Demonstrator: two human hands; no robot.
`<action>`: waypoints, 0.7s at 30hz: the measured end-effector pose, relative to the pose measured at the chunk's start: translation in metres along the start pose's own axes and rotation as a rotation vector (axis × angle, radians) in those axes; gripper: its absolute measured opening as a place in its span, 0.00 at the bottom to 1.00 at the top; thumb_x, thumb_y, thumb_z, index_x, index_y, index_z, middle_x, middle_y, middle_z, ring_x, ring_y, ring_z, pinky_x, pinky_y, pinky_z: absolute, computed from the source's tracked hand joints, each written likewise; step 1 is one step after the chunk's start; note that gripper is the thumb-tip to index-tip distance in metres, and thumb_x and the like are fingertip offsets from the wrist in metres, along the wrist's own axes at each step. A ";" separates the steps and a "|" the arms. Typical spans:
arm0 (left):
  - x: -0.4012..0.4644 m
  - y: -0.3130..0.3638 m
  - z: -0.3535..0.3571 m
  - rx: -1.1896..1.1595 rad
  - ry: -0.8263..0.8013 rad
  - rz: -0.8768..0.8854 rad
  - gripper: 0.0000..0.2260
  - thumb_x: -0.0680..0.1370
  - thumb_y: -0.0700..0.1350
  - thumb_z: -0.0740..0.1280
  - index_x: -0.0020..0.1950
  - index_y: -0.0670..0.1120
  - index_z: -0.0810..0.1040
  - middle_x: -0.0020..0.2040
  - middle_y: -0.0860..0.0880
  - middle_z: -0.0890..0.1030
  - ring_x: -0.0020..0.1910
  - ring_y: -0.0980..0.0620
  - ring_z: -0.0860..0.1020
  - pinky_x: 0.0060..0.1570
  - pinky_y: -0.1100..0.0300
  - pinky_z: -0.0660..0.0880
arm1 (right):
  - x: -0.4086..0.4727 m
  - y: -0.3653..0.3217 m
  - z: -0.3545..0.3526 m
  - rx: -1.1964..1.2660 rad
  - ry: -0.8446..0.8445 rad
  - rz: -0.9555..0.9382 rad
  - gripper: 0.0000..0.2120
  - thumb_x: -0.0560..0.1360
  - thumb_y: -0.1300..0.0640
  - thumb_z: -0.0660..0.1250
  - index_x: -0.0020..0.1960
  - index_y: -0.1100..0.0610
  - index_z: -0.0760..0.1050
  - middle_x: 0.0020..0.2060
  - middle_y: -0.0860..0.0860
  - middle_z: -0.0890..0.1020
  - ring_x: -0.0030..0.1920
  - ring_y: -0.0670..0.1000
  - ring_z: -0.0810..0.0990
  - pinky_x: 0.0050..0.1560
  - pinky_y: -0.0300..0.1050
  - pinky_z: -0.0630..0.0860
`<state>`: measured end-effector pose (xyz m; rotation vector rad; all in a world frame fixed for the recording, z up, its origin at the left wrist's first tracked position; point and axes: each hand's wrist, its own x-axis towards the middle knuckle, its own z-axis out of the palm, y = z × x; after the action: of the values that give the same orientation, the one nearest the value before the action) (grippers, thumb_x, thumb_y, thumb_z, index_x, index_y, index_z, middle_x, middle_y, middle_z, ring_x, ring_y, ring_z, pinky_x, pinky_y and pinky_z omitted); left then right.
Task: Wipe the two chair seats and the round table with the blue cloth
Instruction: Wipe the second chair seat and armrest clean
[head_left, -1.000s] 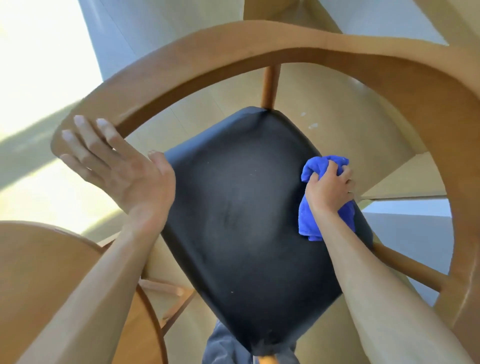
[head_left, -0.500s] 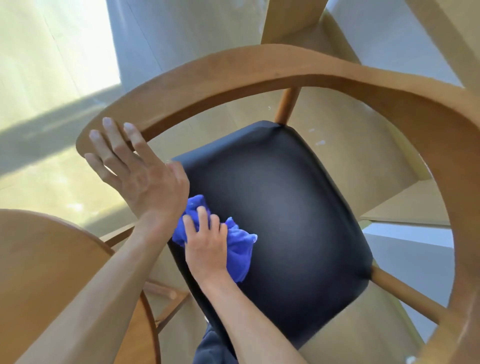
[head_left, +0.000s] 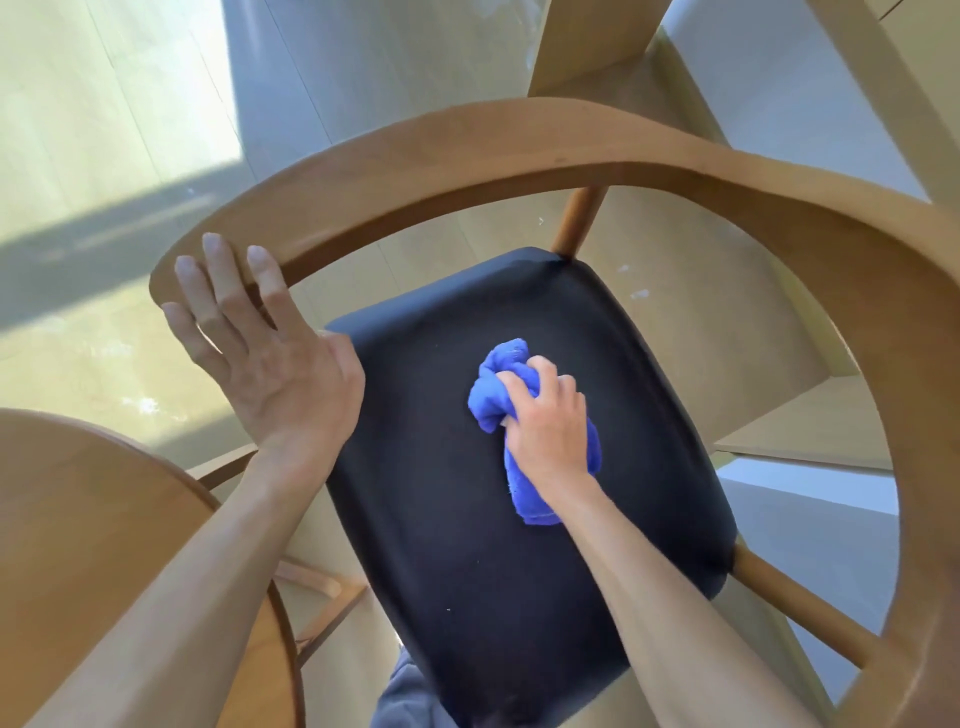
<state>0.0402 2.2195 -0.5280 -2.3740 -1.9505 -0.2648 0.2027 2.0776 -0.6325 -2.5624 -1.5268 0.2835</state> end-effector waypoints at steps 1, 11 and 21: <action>0.000 -0.001 0.000 0.000 0.001 0.007 0.33 0.71 0.40 0.61 0.75 0.40 0.55 0.78 0.37 0.54 0.77 0.36 0.50 0.74 0.39 0.46 | -0.001 0.007 -0.003 0.003 0.007 0.034 0.18 0.62 0.62 0.71 0.51 0.53 0.78 0.55 0.58 0.76 0.37 0.58 0.71 0.36 0.47 0.63; -0.001 -0.005 0.001 -0.032 0.025 0.047 0.33 0.71 0.40 0.62 0.74 0.42 0.53 0.77 0.37 0.55 0.77 0.36 0.52 0.74 0.40 0.46 | -0.003 0.020 -0.006 0.083 0.057 0.606 0.19 0.75 0.59 0.66 0.65 0.55 0.72 0.64 0.58 0.68 0.52 0.64 0.71 0.49 0.57 0.68; 0.000 -0.001 0.001 -0.018 0.003 0.034 0.36 0.68 0.40 0.63 0.74 0.41 0.53 0.78 0.37 0.54 0.77 0.35 0.52 0.73 0.39 0.45 | -0.035 -0.123 0.019 0.235 -0.053 0.246 0.21 0.57 0.61 0.68 0.50 0.55 0.78 0.51 0.58 0.77 0.36 0.60 0.74 0.34 0.48 0.69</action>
<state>0.0395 2.2202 -0.5288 -2.4135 -1.9130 -0.2858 0.0770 2.1057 -0.6205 -2.5664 -1.1150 0.5292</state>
